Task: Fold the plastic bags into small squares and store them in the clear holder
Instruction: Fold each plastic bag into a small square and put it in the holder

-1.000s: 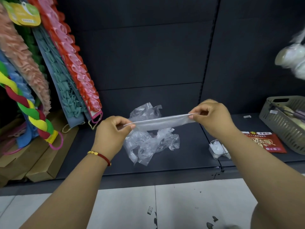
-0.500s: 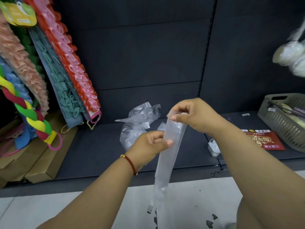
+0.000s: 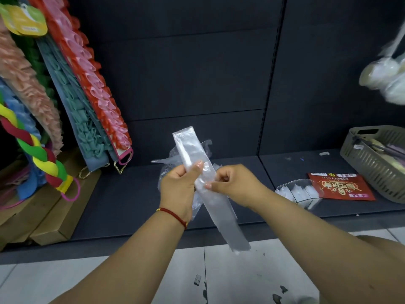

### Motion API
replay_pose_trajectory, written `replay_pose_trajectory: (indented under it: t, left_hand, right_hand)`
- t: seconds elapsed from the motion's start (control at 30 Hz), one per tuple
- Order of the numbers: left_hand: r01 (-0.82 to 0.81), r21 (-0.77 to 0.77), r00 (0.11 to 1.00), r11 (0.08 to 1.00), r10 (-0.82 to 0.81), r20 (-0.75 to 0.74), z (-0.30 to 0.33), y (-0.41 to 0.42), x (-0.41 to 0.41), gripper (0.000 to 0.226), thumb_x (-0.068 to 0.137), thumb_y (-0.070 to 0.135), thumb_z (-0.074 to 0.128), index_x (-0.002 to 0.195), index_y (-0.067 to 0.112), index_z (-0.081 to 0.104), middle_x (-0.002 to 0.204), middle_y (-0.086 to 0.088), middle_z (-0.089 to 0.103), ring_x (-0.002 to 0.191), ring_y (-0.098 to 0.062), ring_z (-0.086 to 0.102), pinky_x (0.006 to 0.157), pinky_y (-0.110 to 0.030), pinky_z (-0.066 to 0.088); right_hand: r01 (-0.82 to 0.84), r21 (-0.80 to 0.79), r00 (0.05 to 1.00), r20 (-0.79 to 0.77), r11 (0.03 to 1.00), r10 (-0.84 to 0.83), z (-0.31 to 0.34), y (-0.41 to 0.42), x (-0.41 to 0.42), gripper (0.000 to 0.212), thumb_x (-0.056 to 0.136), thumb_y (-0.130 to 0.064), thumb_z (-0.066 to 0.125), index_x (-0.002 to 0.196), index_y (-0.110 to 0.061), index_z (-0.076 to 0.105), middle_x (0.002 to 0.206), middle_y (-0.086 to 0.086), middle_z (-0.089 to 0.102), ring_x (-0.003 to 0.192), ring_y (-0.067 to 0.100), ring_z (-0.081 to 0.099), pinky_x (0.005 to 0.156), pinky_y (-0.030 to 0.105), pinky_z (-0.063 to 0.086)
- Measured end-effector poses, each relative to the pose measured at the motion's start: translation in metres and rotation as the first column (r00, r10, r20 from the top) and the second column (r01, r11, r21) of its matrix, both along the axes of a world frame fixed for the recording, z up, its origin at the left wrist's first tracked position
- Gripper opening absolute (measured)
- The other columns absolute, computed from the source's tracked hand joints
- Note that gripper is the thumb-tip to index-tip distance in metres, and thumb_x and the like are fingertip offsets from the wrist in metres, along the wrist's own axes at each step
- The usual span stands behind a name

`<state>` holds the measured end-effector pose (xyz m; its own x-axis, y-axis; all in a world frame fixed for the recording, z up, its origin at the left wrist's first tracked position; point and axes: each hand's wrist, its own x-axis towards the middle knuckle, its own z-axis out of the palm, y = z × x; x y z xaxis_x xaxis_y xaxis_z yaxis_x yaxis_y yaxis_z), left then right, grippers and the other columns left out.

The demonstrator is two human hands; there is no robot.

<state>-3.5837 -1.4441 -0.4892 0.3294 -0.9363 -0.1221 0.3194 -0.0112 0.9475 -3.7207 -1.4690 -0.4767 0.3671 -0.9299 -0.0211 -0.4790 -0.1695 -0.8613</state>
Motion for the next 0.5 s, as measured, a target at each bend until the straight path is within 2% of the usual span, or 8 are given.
replay_pose_trajectory:
  t: [0.1,0.23,0.3,0.4,0.5]
  left_hand:
    - [-0.02,-0.038,1.0,0.999,0.02,0.008,0.004,-0.002,0.005,0.012,0.088,0.015,0.07,0.086,0.003,0.071,0.089,-0.022,0.072,0.079,-0.032,0.068,0.078,-0.048,0.057]
    - [-0.085,-0.066,0.996,0.994,0.087,0.02,0.007,-0.005,0.014,0.015,0.088,0.019,0.071,0.078,0.009,0.072,0.084,-0.019,0.065,0.077,-0.03,0.061,0.079,-0.049,0.054]
    - [-0.131,-0.074,0.991,0.989,0.132,0.014,0.006,-0.006,0.016,0.017,0.089,0.019,0.071,0.072,0.012,0.072,0.081,-0.017,0.065,0.075,-0.028,0.06,0.076,-0.048,0.054]
    - [-0.183,-0.099,0.98,0.978,0.19,0.066,0.003,-0.006,0.015,0.022,0.087,0.024,0.072,0.07,0.01,0.066,0.075,-0.014,0.059,0.071,-0.025,0.055,0.069,-0.043,0.05]
    - [-0.23,-0.114,0.961,0.966,0.244,0.131,0.004,-0.006,0.017,0.033,0.085,0.029,0.073,0.06,0.015,0.056,0.063,-0.008,0.048,0.06,-0.021,0.043,0.059,-0.033,0.043]
  right_hand:
    - [-0.035,-0.043,0.998,-0.045,0.998,0.033,0.003,-0.001,-0.002,0.043,0.087,-0.025,0.073,0.055,-0.017,0.045,0.052,-0.007,0.038,0.042,0.004,0.029,0.044,0.016,0.026]
    - [-0.12,0.019,0.976,-0.18,0.993,0.121,0.003,0.002,-0.003,0.049,0.094,-0.032,0.062,0.056,-0.018,0.034,0.053,-0.006,0.031,0.043,0.006,0.025,0.045,0.02,0.024]
    - [-0.125,0.05,0.976,-0.174,0.991,0.132,0.001,0.004,-0.002,0.044,0.096,-0.036,0.059,0.06,-0.019,0.04,0.056,-0.006,0.037,0.048,0.007,0.031,0.051,0.024,0.03]
    - [-0.088,0.024,0.993,-0.071,0.996,0.089,-0.002,0.005,0.001,0.025,0.092,-0.035,0.065,0.075,-0.019,0.057,0.066,-0.006,0.053,0.058,0.008,0.044,0.059,0.025,0.038]
    - [-0.097,-0.002,0.992,-0.078,0.995,0.096,-0.002,0.006,0.002,0.037,0.091,-0.029,0.067,0.062,-0.017,0.048,0.059,-0.005,0.042,0.048,0.006,0.033,0.051,0.021,0.032]
